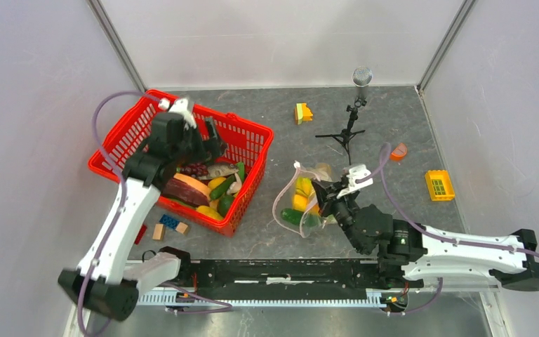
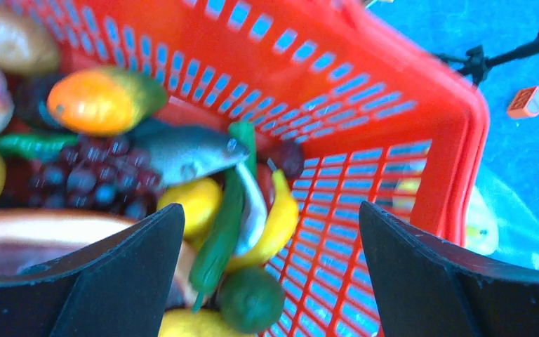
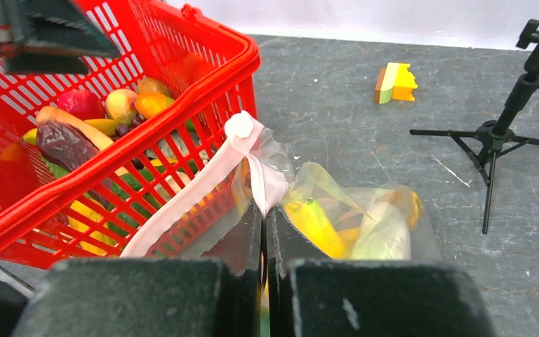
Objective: Place the food in the zip-top bag and seal the zipper
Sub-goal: Pick up the zipper food storage bag at the center of the board, then move the bin to the center of the board.
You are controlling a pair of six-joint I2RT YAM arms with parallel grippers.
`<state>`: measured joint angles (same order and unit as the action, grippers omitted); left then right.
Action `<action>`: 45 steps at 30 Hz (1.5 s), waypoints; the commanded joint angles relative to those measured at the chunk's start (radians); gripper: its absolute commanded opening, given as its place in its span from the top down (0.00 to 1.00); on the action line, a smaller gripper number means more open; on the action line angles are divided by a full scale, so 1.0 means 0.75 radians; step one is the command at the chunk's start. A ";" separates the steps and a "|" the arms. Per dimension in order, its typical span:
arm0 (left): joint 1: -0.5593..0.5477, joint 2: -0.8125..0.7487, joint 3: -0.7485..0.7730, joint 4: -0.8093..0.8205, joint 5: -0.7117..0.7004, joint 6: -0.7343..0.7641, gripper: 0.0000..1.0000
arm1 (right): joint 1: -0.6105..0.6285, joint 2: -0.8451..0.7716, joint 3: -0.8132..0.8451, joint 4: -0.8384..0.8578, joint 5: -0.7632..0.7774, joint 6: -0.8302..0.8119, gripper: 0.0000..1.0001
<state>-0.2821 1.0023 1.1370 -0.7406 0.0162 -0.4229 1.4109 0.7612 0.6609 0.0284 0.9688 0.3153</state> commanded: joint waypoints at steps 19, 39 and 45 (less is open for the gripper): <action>-0.627 1.002 0.772 0.010 -0.069 0.375 0.05 | -0.008 -0.276 -0.041 -0.227 0.197 -0.027 1.00; -0.589 0.665 0.686 -0.045 -0.558 0.170 0.00 | -0.008 -0.463 -0.022 -0.451 0.210 0.074 1.00; -0.420 0.343 0.247 -0.113 -0.642 -0.027 0.00 | -0.009 -0.458 -0.021 -0.424 0.179 0.062 1.00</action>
<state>-0.6865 1.3457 1.4624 -0.7765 -0.3847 -0.2886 1.4059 0.4110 0.6243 -0.3084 1.1187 0.3660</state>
